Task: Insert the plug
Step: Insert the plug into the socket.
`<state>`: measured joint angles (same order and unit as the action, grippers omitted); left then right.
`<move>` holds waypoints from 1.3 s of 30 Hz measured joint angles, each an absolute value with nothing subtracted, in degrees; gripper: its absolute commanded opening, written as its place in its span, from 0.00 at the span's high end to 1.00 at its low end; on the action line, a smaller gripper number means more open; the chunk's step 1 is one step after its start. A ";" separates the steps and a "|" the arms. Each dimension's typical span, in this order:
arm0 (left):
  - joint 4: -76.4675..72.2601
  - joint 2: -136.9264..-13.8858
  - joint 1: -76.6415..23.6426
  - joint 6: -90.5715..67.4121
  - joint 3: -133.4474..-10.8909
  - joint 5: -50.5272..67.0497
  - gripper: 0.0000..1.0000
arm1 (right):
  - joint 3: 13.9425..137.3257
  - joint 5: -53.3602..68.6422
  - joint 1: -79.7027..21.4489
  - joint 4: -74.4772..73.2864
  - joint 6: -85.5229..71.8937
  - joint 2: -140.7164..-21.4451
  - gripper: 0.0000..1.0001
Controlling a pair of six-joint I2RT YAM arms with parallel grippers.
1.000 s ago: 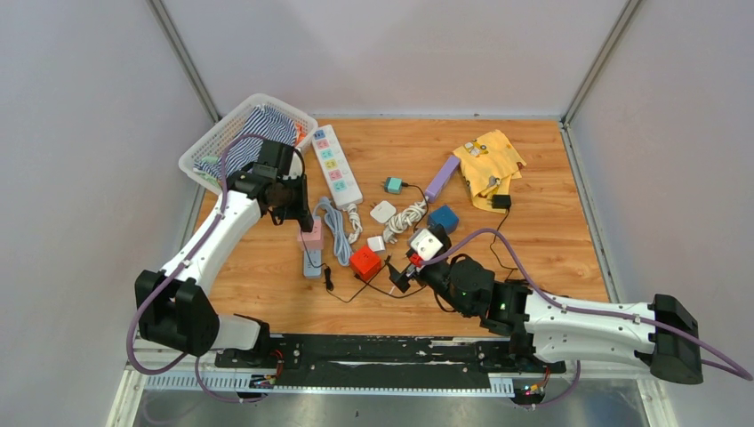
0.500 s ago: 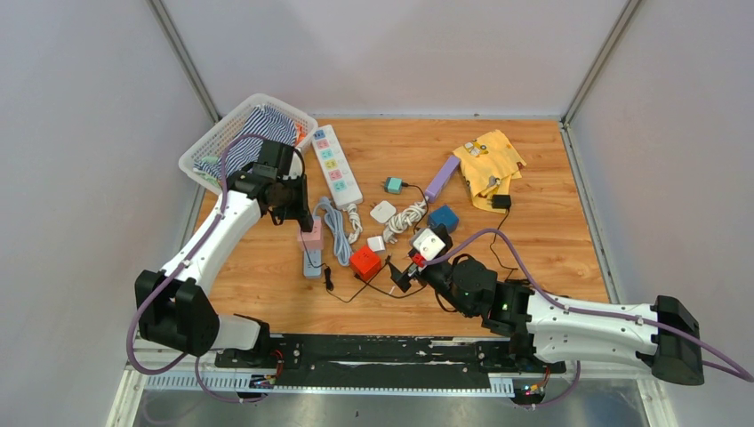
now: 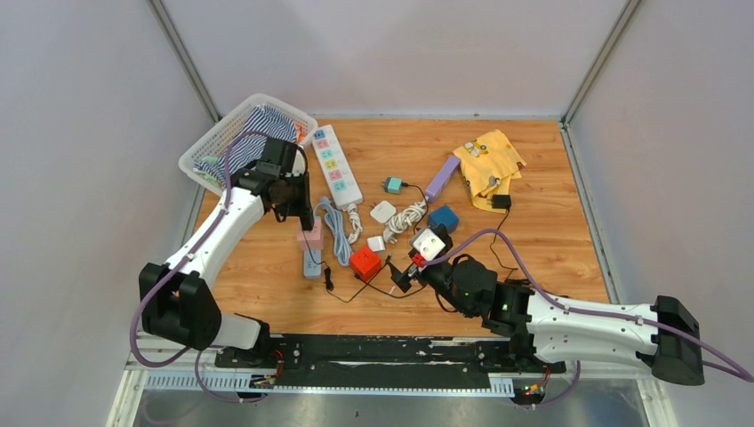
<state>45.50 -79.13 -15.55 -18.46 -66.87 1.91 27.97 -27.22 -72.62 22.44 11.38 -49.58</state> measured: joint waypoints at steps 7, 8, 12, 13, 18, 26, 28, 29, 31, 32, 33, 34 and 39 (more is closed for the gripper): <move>44.47 -78.87 -16.29 -18.44 -66.28 0.16 1.00 | 27.94 -27.29 -72.62 22.22 11.40 -49.10 0.00; 44.23 -78.61 -16.36 -18.41 -65.98 0.05 1.00 | 27.92 -27.31 -72.62 22.22 11.40 -48.93 0.00; 43.29 -77.58 -16.36 -18.41 -64.75 -0.01 1.00 | 27.88 -27.53 -72.62 22.24 11.40 -48.62 0.00; 43.03 -77.19 -16.38 -18.41 -64.25 -0.01 1.00 | 27.88 -27.55 -72.62 22.22 11.42 -48.62 0.00; 41.28 -75.81 -16.62 -18.46 -62.22 -0.51 1.00 | 27.88 -27.57 -72.62 22.22 11.44 -48.62 0.00; 39.66 -75.46 -18.04 -18.48 -61.45 -1.89 1.00 | 27.70 -27.66 -72.62 22.20 11.46 -48.51 0.00; 38.89 -74.06 -18.11 -18.61 -60.29 -1.78 1.00 | 27.53 -27.68 -72.62 22.17 11.46 -48.34 0.00; 38.50 -73.36 -18.13 -18.68 -59.57 -1.83 1.00 | 27.42 -27.70 -72.62 22.15 11.46 -48.18 0.00; 37.56 -72.69 -18.20 -18.85 -58.50 -2.20 1.00 | 27.40 -27.68 -72.62 22.17 11.44 -48.12 0.00; 36.99 -72.53 -18.26 -18.94 -58.08 -2.35 1.00 | 27.40 -27.68 -72.62 22.15 11.44 -48.12 0.00; 36.45 -72.49 -18.35 -19.09 -57.76 -2.39 1.00 | 27.40 -27.68 -72.62 22.13 11.44 -48.12 0.00; 35.88 -72.47 -18.44 -19.18 -57.30 -2.39 1.00 | 27.40 -27.70 -72.62 22.11 11.44 -48.10 0.00; 33.04 -71.02 -18.63 -20.51 -55.20 -2.24 1.00 | 27.35 -27.79 -72.62 21.80 11.44 -47.48 0.00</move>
